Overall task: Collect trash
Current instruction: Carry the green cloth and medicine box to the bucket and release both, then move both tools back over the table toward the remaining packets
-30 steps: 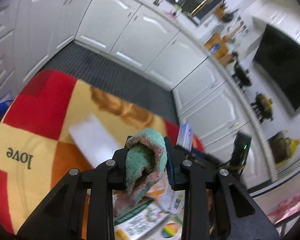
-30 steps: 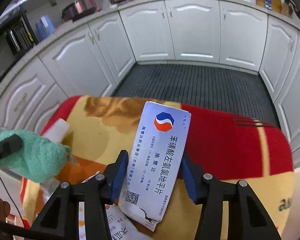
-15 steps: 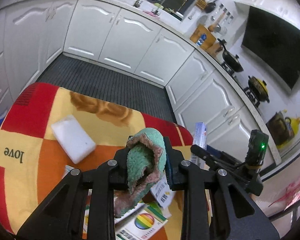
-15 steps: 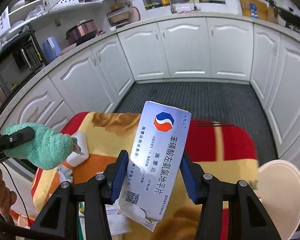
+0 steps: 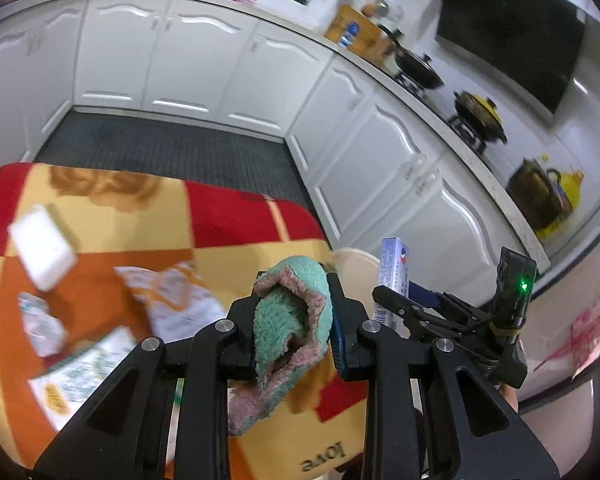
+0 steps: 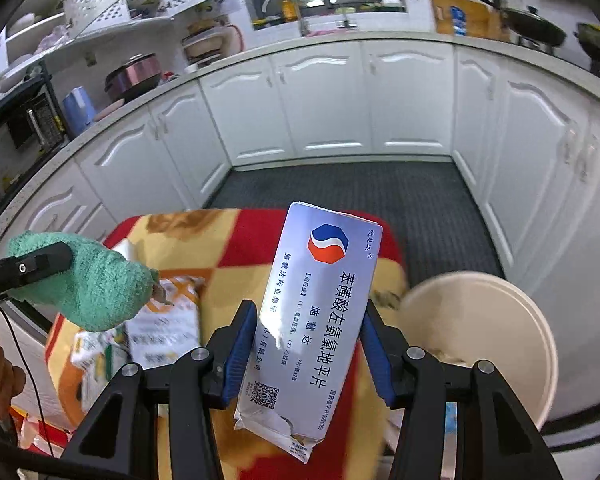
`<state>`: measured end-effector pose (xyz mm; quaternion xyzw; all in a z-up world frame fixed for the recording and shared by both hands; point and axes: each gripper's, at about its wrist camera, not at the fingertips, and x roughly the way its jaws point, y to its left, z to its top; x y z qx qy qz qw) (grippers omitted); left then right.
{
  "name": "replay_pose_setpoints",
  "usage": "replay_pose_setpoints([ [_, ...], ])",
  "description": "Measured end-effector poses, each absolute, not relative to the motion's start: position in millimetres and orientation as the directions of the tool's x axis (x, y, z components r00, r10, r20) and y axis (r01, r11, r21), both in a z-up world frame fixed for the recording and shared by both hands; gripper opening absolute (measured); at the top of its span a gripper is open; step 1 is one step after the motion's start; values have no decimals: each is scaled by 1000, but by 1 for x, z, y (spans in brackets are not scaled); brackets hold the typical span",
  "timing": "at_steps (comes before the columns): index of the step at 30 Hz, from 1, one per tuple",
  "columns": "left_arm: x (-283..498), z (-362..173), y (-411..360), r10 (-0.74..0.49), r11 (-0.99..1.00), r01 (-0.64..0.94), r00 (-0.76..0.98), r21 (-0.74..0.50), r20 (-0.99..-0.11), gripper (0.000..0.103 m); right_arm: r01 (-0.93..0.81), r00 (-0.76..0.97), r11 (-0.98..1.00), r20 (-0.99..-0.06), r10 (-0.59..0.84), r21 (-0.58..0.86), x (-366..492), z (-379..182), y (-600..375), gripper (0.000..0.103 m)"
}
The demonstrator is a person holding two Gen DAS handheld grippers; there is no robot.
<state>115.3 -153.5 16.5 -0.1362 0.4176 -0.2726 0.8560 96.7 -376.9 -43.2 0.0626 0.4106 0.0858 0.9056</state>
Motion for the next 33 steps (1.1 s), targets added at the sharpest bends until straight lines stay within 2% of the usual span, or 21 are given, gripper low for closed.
replay_pose_setpoints([
  [11,110,-11,-259,-585,804,427,449,-413,-675,24,49,612,985,-785,99,163,75,-77,-461,50],
  [19,117,-38,-306,-585,801,446,435,-400,-685,25,136,579,976,-813,62,172,76,-103,-498,50],
  [22,120,-46,-315,-579,803,448,431,-393,-692,38,159,570,974,-820,41,160,77,-107,-502,51],
  [23,121,-49,-316,-577,804,447,428,-393,-695,53,170,565,974,-825,29,151,78,-108,-505,53],
  [24,120,-50,-315,-577,805,445,429,-393,-695,63,177,562,973,-827,21,145,78,-108,-505,55],
  [26,118,-50,-313,-585,800,449,434,-398,-685,65,191,559,972,-829,7,137,75,-109,-508,58],
  [33,106,-43,-303,-555,816,463,462,-345,-692,65,190,551,969,-834,26,156,68,-109,-506,58],
])
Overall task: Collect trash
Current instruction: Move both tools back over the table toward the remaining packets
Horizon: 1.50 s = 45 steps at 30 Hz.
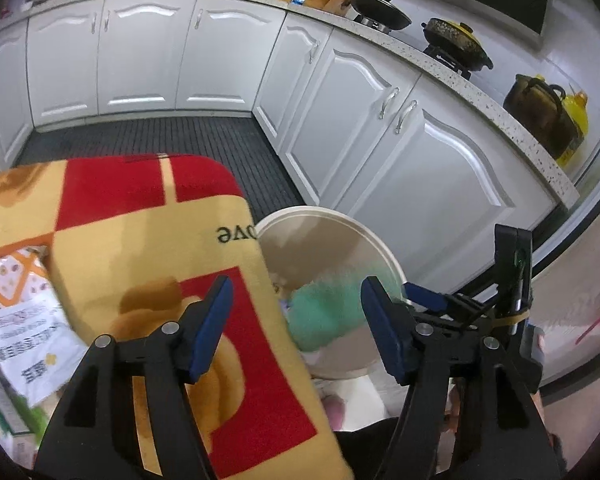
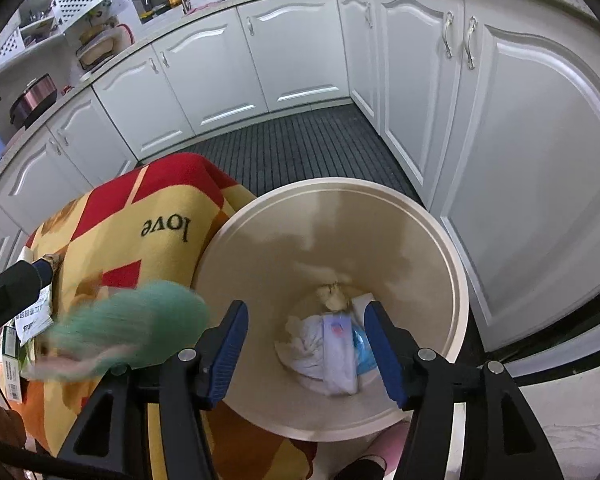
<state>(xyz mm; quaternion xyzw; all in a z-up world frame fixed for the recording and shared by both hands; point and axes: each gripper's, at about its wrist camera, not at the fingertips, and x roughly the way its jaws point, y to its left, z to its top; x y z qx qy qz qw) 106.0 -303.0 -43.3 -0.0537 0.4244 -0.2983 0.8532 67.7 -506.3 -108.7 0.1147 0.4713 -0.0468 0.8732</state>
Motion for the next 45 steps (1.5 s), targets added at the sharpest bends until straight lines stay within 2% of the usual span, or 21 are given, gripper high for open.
replay_pose_setpoints([
  [5,100,-41,-291,-535,831,449,478,-329,-697,65,193,553,968,-833,26,158,64,-107,-506,58],
  [17,81,-34,-261,-430,885,416,565,-206,-704,65,130,573,976,-817,68,173,55,-91,-473,59],
  [21,76,-31,-245,-402,899,400,583,-181,-707,65,95,585,980,-806,90,178,52,-86,-454,65],
  [32,68,-31,-164,-330,933,325,601,-155,-728,65,-36,586,978,-788,187,205,57,-75,-388,68],
  [41,83,-38,-56,-230,973,146,620,-177,-750,65,-125,555,963,-788,267,238,75,-79,-338,68],
  [45,93,-46,-17,-223,972,85,606,-217,-763,66,-169,539,949,-781,316,267,91,-78,-313,68],
])
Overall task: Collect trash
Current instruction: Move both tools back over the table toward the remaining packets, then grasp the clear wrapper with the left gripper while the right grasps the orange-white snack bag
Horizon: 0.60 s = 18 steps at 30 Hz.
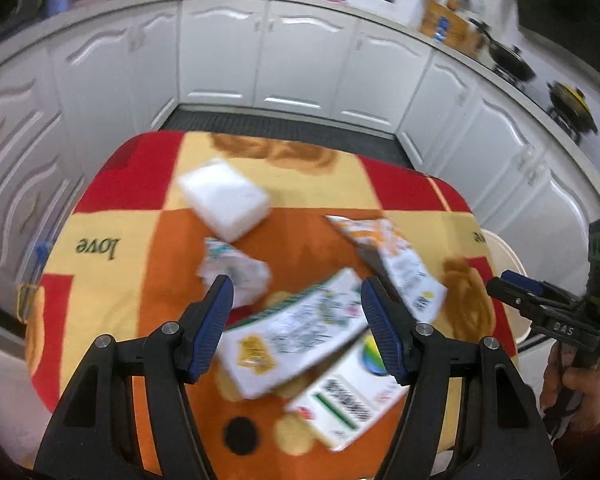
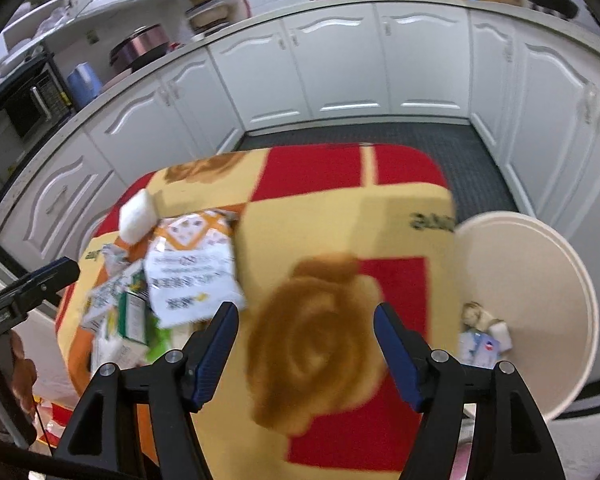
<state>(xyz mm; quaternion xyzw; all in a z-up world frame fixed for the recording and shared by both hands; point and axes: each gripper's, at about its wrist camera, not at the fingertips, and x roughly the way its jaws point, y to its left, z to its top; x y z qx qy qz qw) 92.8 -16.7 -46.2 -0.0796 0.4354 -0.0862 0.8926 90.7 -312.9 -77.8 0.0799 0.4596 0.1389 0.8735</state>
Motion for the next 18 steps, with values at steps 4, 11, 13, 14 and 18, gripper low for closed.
replay_pose_setpoints([
  [4,106,-60,6,-237,964,38,578,-265,-781,68,-219,505,927,-777,376,305,109,-80,-283,68],
  [11,128,-84,22,-272,942,-23,537,-336,-799,68,-290,433,883,-772,465,369,146,-93,-237,76],
  [13,136,-91,21,-275,940,-28,524,-339,-806,68,-309,421,881,-779,465,359,154,-97,-226,82],
  [14,140,-95,20,-277,941,-26,515,-337,-811,68,-321,409,882,-789,458,345,159,-100,-220,83],
  [18,152,-108,16,-293,938,-17,491,-345,-820,67,-311,377,895,-822,426,321,175,-117,-211,83],
])
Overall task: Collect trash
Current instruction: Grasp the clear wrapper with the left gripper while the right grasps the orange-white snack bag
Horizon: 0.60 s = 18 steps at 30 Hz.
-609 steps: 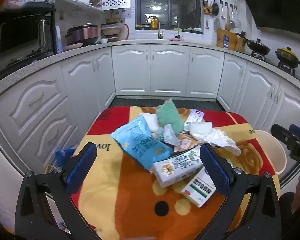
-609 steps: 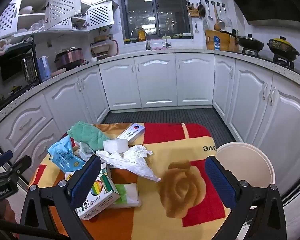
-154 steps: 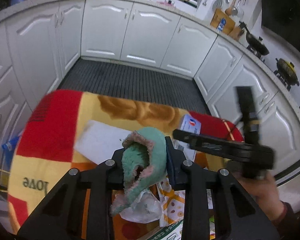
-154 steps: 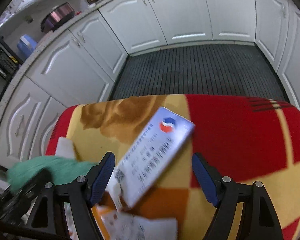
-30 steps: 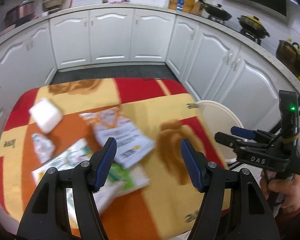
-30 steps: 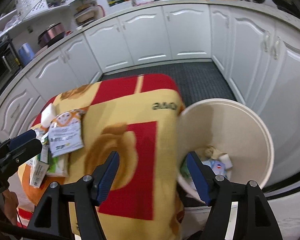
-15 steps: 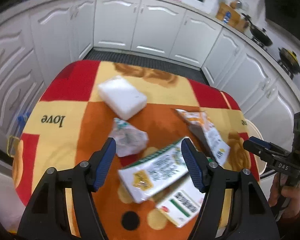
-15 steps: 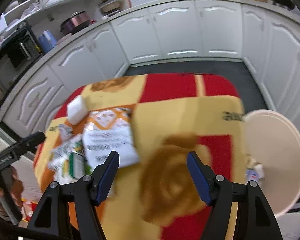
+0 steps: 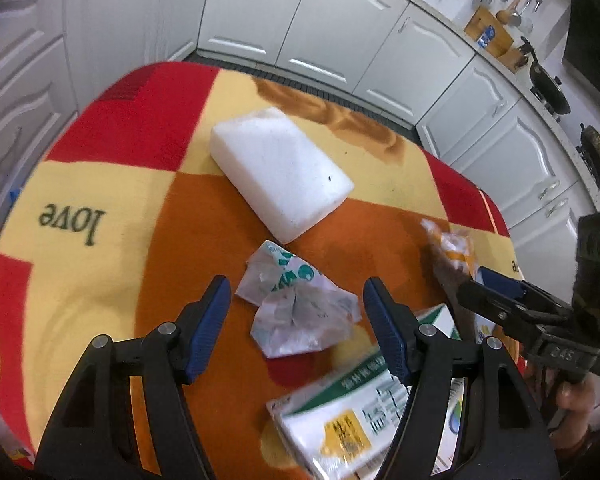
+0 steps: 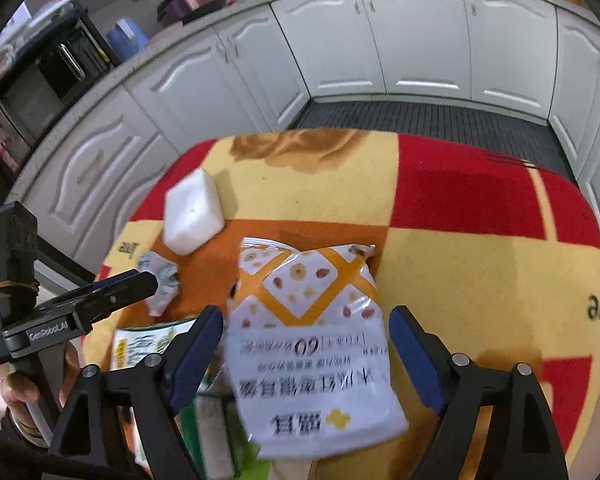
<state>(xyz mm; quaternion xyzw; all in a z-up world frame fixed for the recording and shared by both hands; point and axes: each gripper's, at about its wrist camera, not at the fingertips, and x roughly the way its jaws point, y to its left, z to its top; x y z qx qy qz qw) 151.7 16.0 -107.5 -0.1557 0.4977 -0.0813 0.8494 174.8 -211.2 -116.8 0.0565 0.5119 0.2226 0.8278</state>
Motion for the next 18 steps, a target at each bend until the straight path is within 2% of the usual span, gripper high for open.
replay_pose_setpoints([
  [1,154,-111,14,-301,938,-7,481,-347,-823,67,-297,366,899,-832,418,321,179,-122,-211,83],
  [2,156,-113,14,-303,938,-2,480,-346,-823,60,-282,356,901,-836,418,330,183,-127,-212,83],
  [6,158,-114,14,-310,938,15,482,-346,-820,27,-267,405,905,-813,418,332,184,-128,-219,74],
  [7,157,-112,16,-309,938,13,486,-347,-817,25,-271,413,907,-812,413,323,182,-126,-219,68],
  [8,156,-108,18,-310,937,14,495,-349,-812,22,-277,425,910,-810,404,308,181,-124,-219,57],
  [10,153,-102,20,-313,936,20,509,-352,-802,19,-294,449,910,-798,401,292,176,-117,-221,49],
  [18,138,-62,9,-337,930,72,561,-361,-756,18,-301,521,906,-744,418,298,153,-83,-245,46],
])
